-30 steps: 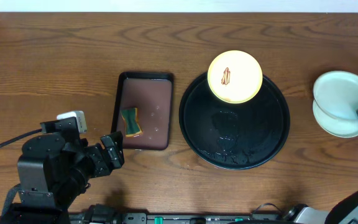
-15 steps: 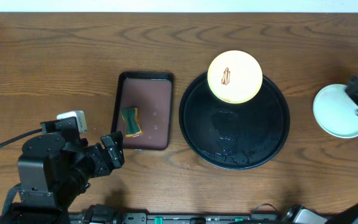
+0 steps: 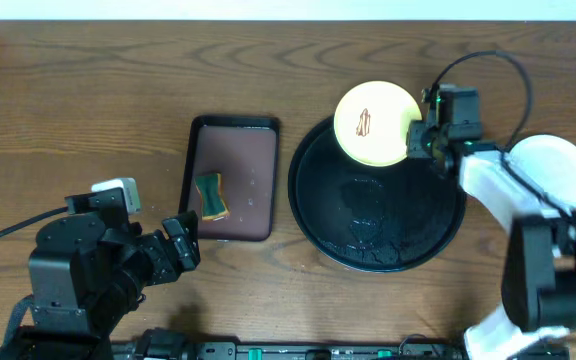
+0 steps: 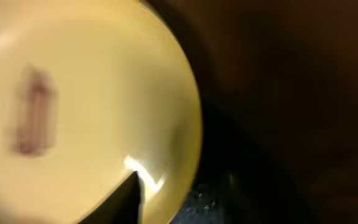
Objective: Clean dirty plates on tray and stack at the side
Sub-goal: 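Grip the rim of the yellow plate on the black tray with right gripper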
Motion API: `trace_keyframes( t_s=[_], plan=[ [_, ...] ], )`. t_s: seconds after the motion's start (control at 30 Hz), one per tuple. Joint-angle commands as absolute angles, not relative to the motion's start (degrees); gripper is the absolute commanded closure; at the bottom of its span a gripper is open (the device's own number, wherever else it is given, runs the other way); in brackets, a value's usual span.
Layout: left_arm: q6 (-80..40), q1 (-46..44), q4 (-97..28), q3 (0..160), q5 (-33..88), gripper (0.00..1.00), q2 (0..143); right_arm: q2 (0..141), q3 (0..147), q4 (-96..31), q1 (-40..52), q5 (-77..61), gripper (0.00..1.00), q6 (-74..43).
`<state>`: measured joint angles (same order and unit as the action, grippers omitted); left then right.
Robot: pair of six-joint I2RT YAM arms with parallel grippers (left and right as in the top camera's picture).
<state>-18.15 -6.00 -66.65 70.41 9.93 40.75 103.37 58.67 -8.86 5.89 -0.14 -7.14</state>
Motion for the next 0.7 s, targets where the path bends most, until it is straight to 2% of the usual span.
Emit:
trace_keyframes(
  t_s=[0.0, 0.03, 0.1, 0.33, 0.4, 0.47, 0.6, 0.67],
  plan=[
    [-18.02, -5.74, -66.63, 70.24, 9.41, 0.11, 40.71, 108.22, 58.76, -6.98, 6.20, -8.71, 0.91, -2.76],
    [-18.02, -5.74, -66.63, 70.24, 9.41, 0.11, 40.71, 108.55, 58.76, -6.46, 6.28, -10.66, 0.97, -3.81],
    [-18.02, -5.74, -66.63, 70.24, 9.41, 0.11, 40.71, 108.55, 58.76, -5.63, 6.33, -11.22, 0.99, -6.26],
    [-18.02, -5.74, -66.63, 70.24, 9.41, 0.11, 40.71, 108.40, 58.76, -11.44, 6.33, -10.57, 0.84, -8.25],
    [-18.02, -5.74, -66.63, 70.24, 9.41, 0.11, 40.71, 108.40, 58.76, -12.03, 6.31, -10.55, 0.99, -8.29],
    [-18.02, -5.74, -66.63, 70.24, 9.41, 0.11, 40.71, 108.38, 58.76, -15.66, 6.28, -10.55, 0.99, -11.31],
    [-18.02, -5.74, -66.63, 70.24, 9.43, 0.11, 40.71, 107.96, 58.76, -30.61, 6.44, -10.83, 0.99, -24.95],
    [-18.02, -5.74, -66.63, 70.24, 9.43, 0.11, 40.71, 107.15, 58.76, -37.54, 6.55, -10.83, 0.99, -27.29]
  ],
)
